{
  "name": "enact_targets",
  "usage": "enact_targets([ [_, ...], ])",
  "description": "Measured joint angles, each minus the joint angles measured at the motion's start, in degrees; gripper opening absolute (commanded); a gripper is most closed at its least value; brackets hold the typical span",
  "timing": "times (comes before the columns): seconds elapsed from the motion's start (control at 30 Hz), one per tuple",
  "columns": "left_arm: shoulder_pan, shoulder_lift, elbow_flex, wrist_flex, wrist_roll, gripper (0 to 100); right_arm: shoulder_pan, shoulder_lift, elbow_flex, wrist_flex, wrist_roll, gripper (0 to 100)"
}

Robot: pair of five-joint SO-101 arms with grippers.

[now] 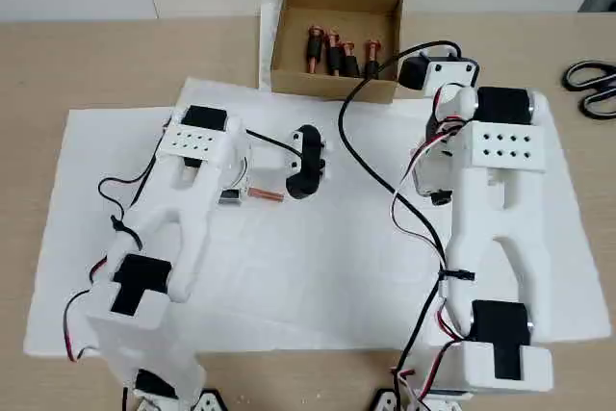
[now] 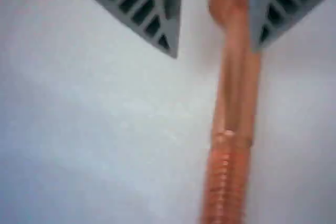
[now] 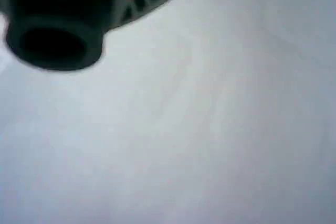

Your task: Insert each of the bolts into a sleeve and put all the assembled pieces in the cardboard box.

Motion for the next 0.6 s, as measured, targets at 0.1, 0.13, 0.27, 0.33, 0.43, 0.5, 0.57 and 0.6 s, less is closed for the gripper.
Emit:
enact_targets([
  [0.1, 0.0, 0.0, -1.8, 0.0, 0.0, 9, 0.0, 0.0, 0.0, 0.0, 0.0, 0.4],
  [0.13, 0.0, 0.0, -2.6, 0.0, 0.0, 9, 0.0, 0.0, 0.0, 0.0, 0.0, 0.4],
  [0.27, 0.0, 0.0, -7.8, 0.0, 2.1, 9, 0.0, 0.0, 0.0, 0.0, 0.0, 0.4],
  [0.33, 0.0, 0.0, -11.3, 0.5, 6.3, 9, 0.0, 0.0, 0.0, 0.0, 0.0, 0.4],
  [0.43, 0.0, 0.0, -17.0, 5.2, 19.5, 9, 0.0, 0.0, 0.0, 0.0, 0.0, 0.4],
  [0.5, 0.0, 0.0, -21.4, 9.9, 29.5, 9, 0.0, 0.0, 0.0, 0.0, 0.0, 0.4],
  [0.57, 0.0, 0.0, -25.5, 15.4, 39.7, 9, 0.0, 0.0, 0.0, 0.0, 0.0, 0.4],
  [0.6, 0.0, 0.0, -27.2, 18.0, 44.8, 9, 0.0, 0.0, 0.0, 0.0, 0.0, 0.4],
])
